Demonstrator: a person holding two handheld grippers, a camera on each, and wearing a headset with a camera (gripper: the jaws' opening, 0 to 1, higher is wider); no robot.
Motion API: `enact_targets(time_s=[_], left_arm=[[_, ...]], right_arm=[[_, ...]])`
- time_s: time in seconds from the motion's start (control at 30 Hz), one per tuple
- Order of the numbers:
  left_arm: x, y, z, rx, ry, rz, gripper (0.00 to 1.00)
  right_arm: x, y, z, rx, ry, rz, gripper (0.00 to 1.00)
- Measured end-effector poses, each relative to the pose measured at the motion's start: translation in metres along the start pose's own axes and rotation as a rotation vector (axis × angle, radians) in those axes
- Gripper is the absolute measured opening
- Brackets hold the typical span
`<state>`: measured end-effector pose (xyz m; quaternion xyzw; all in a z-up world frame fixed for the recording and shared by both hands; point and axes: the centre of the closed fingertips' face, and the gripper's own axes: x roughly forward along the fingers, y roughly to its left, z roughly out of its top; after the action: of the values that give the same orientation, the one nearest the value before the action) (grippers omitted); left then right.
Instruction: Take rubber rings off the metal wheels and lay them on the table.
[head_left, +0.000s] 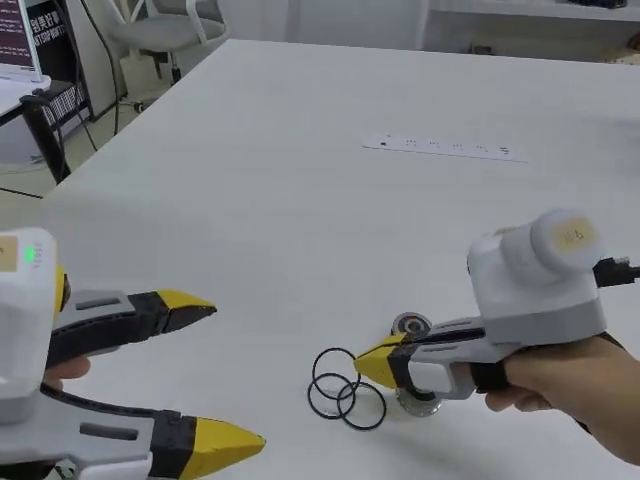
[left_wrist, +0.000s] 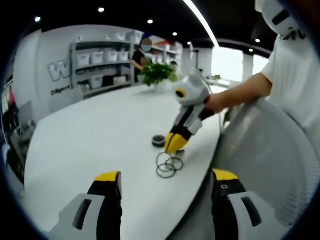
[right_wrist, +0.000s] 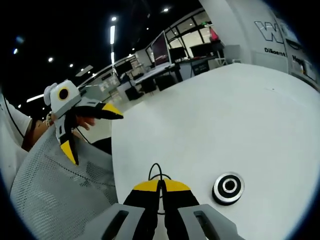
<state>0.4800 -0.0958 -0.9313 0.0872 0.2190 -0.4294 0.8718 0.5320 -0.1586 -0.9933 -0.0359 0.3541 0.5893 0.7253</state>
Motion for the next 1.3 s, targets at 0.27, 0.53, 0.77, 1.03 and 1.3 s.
enact_targets(time_s=[0.27, 0.53, 0.77, 1.03, 1.3], left_arm=[[0.0, 0.004, -0.001, -0.03, -0.01, 0.017, 0.8], [0.0, 0.008, -0.002, -0.041, -0.008, 0.044, 0.89], [0.0, 0.009, -0.003, -0.042, 0.001, 0.059, 0.96], [0.0, 0.01, -0.005, -0.045, 0.01, 0.067, 1.0], [-0.001, 0.01, -0.006, -0.043, 0.018, 0.074, 1.0]], right_arm=[[0.005, -0.001, -0.011, -0.012, 0.043, -0.008, 0.0], [0.005, -0.006, -0.015, -0.009, 0.058, -0.031, 0.0], [0.007, -0.008, -0.017, -0.035, 0.07, -0.044, 0.01], [0.008, -0.01, -0.018, -0.068, 0.079, -0.059, 0.04], [0.005, -0.014, -0.013, -0.123, 0.077, -0.084, 0.11]])
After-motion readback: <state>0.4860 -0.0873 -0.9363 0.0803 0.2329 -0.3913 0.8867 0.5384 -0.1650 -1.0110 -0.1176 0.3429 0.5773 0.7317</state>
